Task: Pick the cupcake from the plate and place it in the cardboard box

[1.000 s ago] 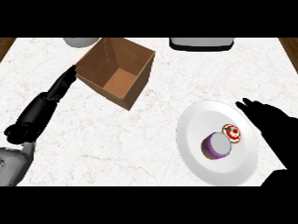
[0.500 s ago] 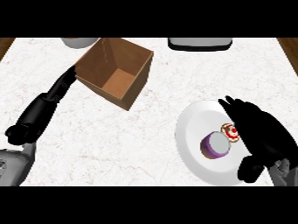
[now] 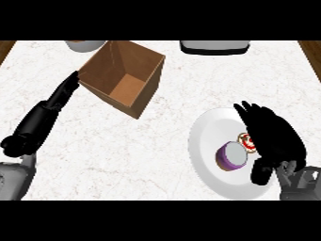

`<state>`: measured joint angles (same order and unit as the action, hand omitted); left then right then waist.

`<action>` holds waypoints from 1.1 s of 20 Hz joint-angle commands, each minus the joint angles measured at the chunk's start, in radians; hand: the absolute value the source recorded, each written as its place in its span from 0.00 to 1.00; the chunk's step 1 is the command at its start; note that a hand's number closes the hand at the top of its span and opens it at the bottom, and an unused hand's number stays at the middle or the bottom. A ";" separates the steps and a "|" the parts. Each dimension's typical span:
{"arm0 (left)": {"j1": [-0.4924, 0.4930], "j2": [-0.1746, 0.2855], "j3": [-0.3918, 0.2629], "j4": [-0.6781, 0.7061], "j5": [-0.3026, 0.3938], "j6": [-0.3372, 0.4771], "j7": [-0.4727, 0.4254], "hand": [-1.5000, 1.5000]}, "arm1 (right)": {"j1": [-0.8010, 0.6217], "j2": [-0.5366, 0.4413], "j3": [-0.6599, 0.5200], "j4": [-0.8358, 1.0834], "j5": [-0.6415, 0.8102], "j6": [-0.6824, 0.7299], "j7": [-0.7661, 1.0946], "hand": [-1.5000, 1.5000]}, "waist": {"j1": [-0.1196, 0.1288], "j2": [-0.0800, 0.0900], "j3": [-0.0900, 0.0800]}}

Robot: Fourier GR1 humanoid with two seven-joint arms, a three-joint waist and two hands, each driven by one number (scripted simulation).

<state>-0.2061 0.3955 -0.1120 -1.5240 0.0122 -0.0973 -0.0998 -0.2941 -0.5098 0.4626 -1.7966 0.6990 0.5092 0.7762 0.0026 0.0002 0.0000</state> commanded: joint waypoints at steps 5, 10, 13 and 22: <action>-0.003 -0.056 0.034 0.011 -0.069 -0.014 0.002 0.50 | 0.027 0.020 -0.083 0.069 0.103 0.033 -0.105 0.00 | -0.003 0.000 0.000; -0.022 -0.088 0.052 0.001 -0.076 -0.056 0.040 0.50 | 0.082 0.104 -0.060 0.106 0.184 -0.012 -0.157 0.00 | -0.003 0.000 0.000; -0.001 -0.098 0.055 -0.022 -0.114 -0.037 0.032 0.50 | 0.061 0.136 -0.073 0.196 0.204 -0.038 -0.211 0.00 | 0.000 0.000 0.000; -0.006 -0.126 0.089 -0.025 -0.125 -0.075 0.031 0.50 | 0.114 0.092 -0.143 0.293 0.316 -0.104 -0.317 0.00 | -0.001 0.000 0.000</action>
<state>-0.2278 0.2812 -0.0281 -1.5251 -0.1026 -0.1672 -0.0738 -0.1900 -0.3884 0.3530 -1.5896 0.9743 0.4593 0.5368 0.0001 -0.0001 0.0000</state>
